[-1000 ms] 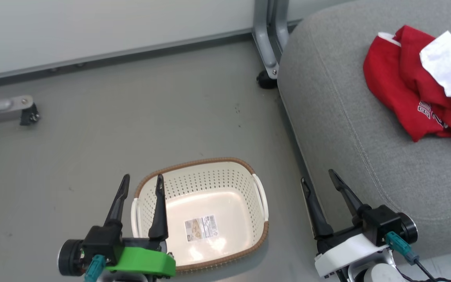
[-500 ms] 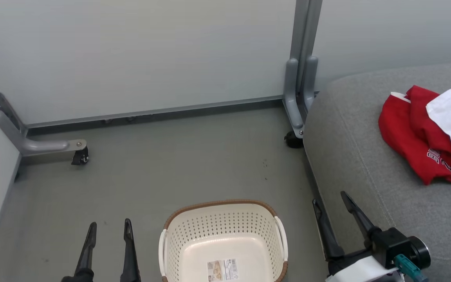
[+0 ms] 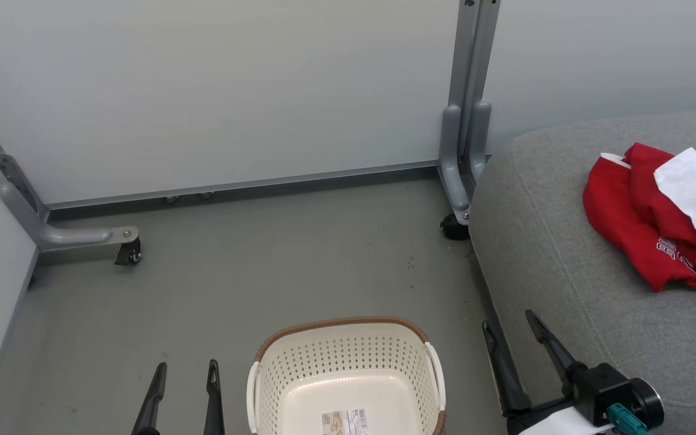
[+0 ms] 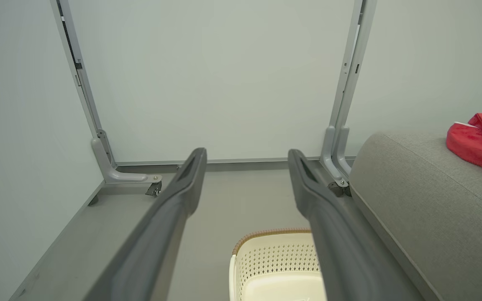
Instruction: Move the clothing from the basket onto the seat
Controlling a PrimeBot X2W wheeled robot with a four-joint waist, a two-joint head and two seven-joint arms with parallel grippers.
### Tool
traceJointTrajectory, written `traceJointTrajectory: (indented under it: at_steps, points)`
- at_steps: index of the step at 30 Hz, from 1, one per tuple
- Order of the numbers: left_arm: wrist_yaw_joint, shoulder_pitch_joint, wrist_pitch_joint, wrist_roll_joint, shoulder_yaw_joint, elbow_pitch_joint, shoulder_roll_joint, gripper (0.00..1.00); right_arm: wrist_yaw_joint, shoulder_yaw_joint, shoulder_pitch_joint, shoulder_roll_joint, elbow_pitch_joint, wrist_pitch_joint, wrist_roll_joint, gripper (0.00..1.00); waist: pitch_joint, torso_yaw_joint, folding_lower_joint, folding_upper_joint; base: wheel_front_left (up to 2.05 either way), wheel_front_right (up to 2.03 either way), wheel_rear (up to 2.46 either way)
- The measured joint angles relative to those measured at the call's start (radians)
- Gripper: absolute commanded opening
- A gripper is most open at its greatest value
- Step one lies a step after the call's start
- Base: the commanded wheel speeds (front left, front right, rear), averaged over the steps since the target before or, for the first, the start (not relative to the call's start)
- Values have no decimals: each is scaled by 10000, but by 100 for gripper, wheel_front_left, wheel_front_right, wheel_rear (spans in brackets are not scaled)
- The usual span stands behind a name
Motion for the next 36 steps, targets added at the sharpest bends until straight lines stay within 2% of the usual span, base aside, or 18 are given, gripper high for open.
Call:
traceJointTrajectory:
  at_steps: [6,7,13,26,36]
  points:
    - [48,-30,0,374,-130,35,-6,100,0,-19,-5,0,84,0,-19,100,-9,57,0,0,0,0,0]
    - [48,-18,0,424,-140,42,-8,0,0,-19,9,2,123,0,-15,0,-9,71,0,0,0,0,0]
    - [48,38,77,0,-163,341,-10,0,0,-6,198,8,410,67,441,0,18,77,0,0,0,0,0]
    - [-226,-401,564,-2798,59,719,82,0,0,-274,-87,-169,633,535,3241,0,127,108,0,0,0,0,0]
    - [-403,-849,886,-4560,268,1018,215,0,0,-487,-408,-249,738,874,5045,0,209,132,1,0,0,0,0]
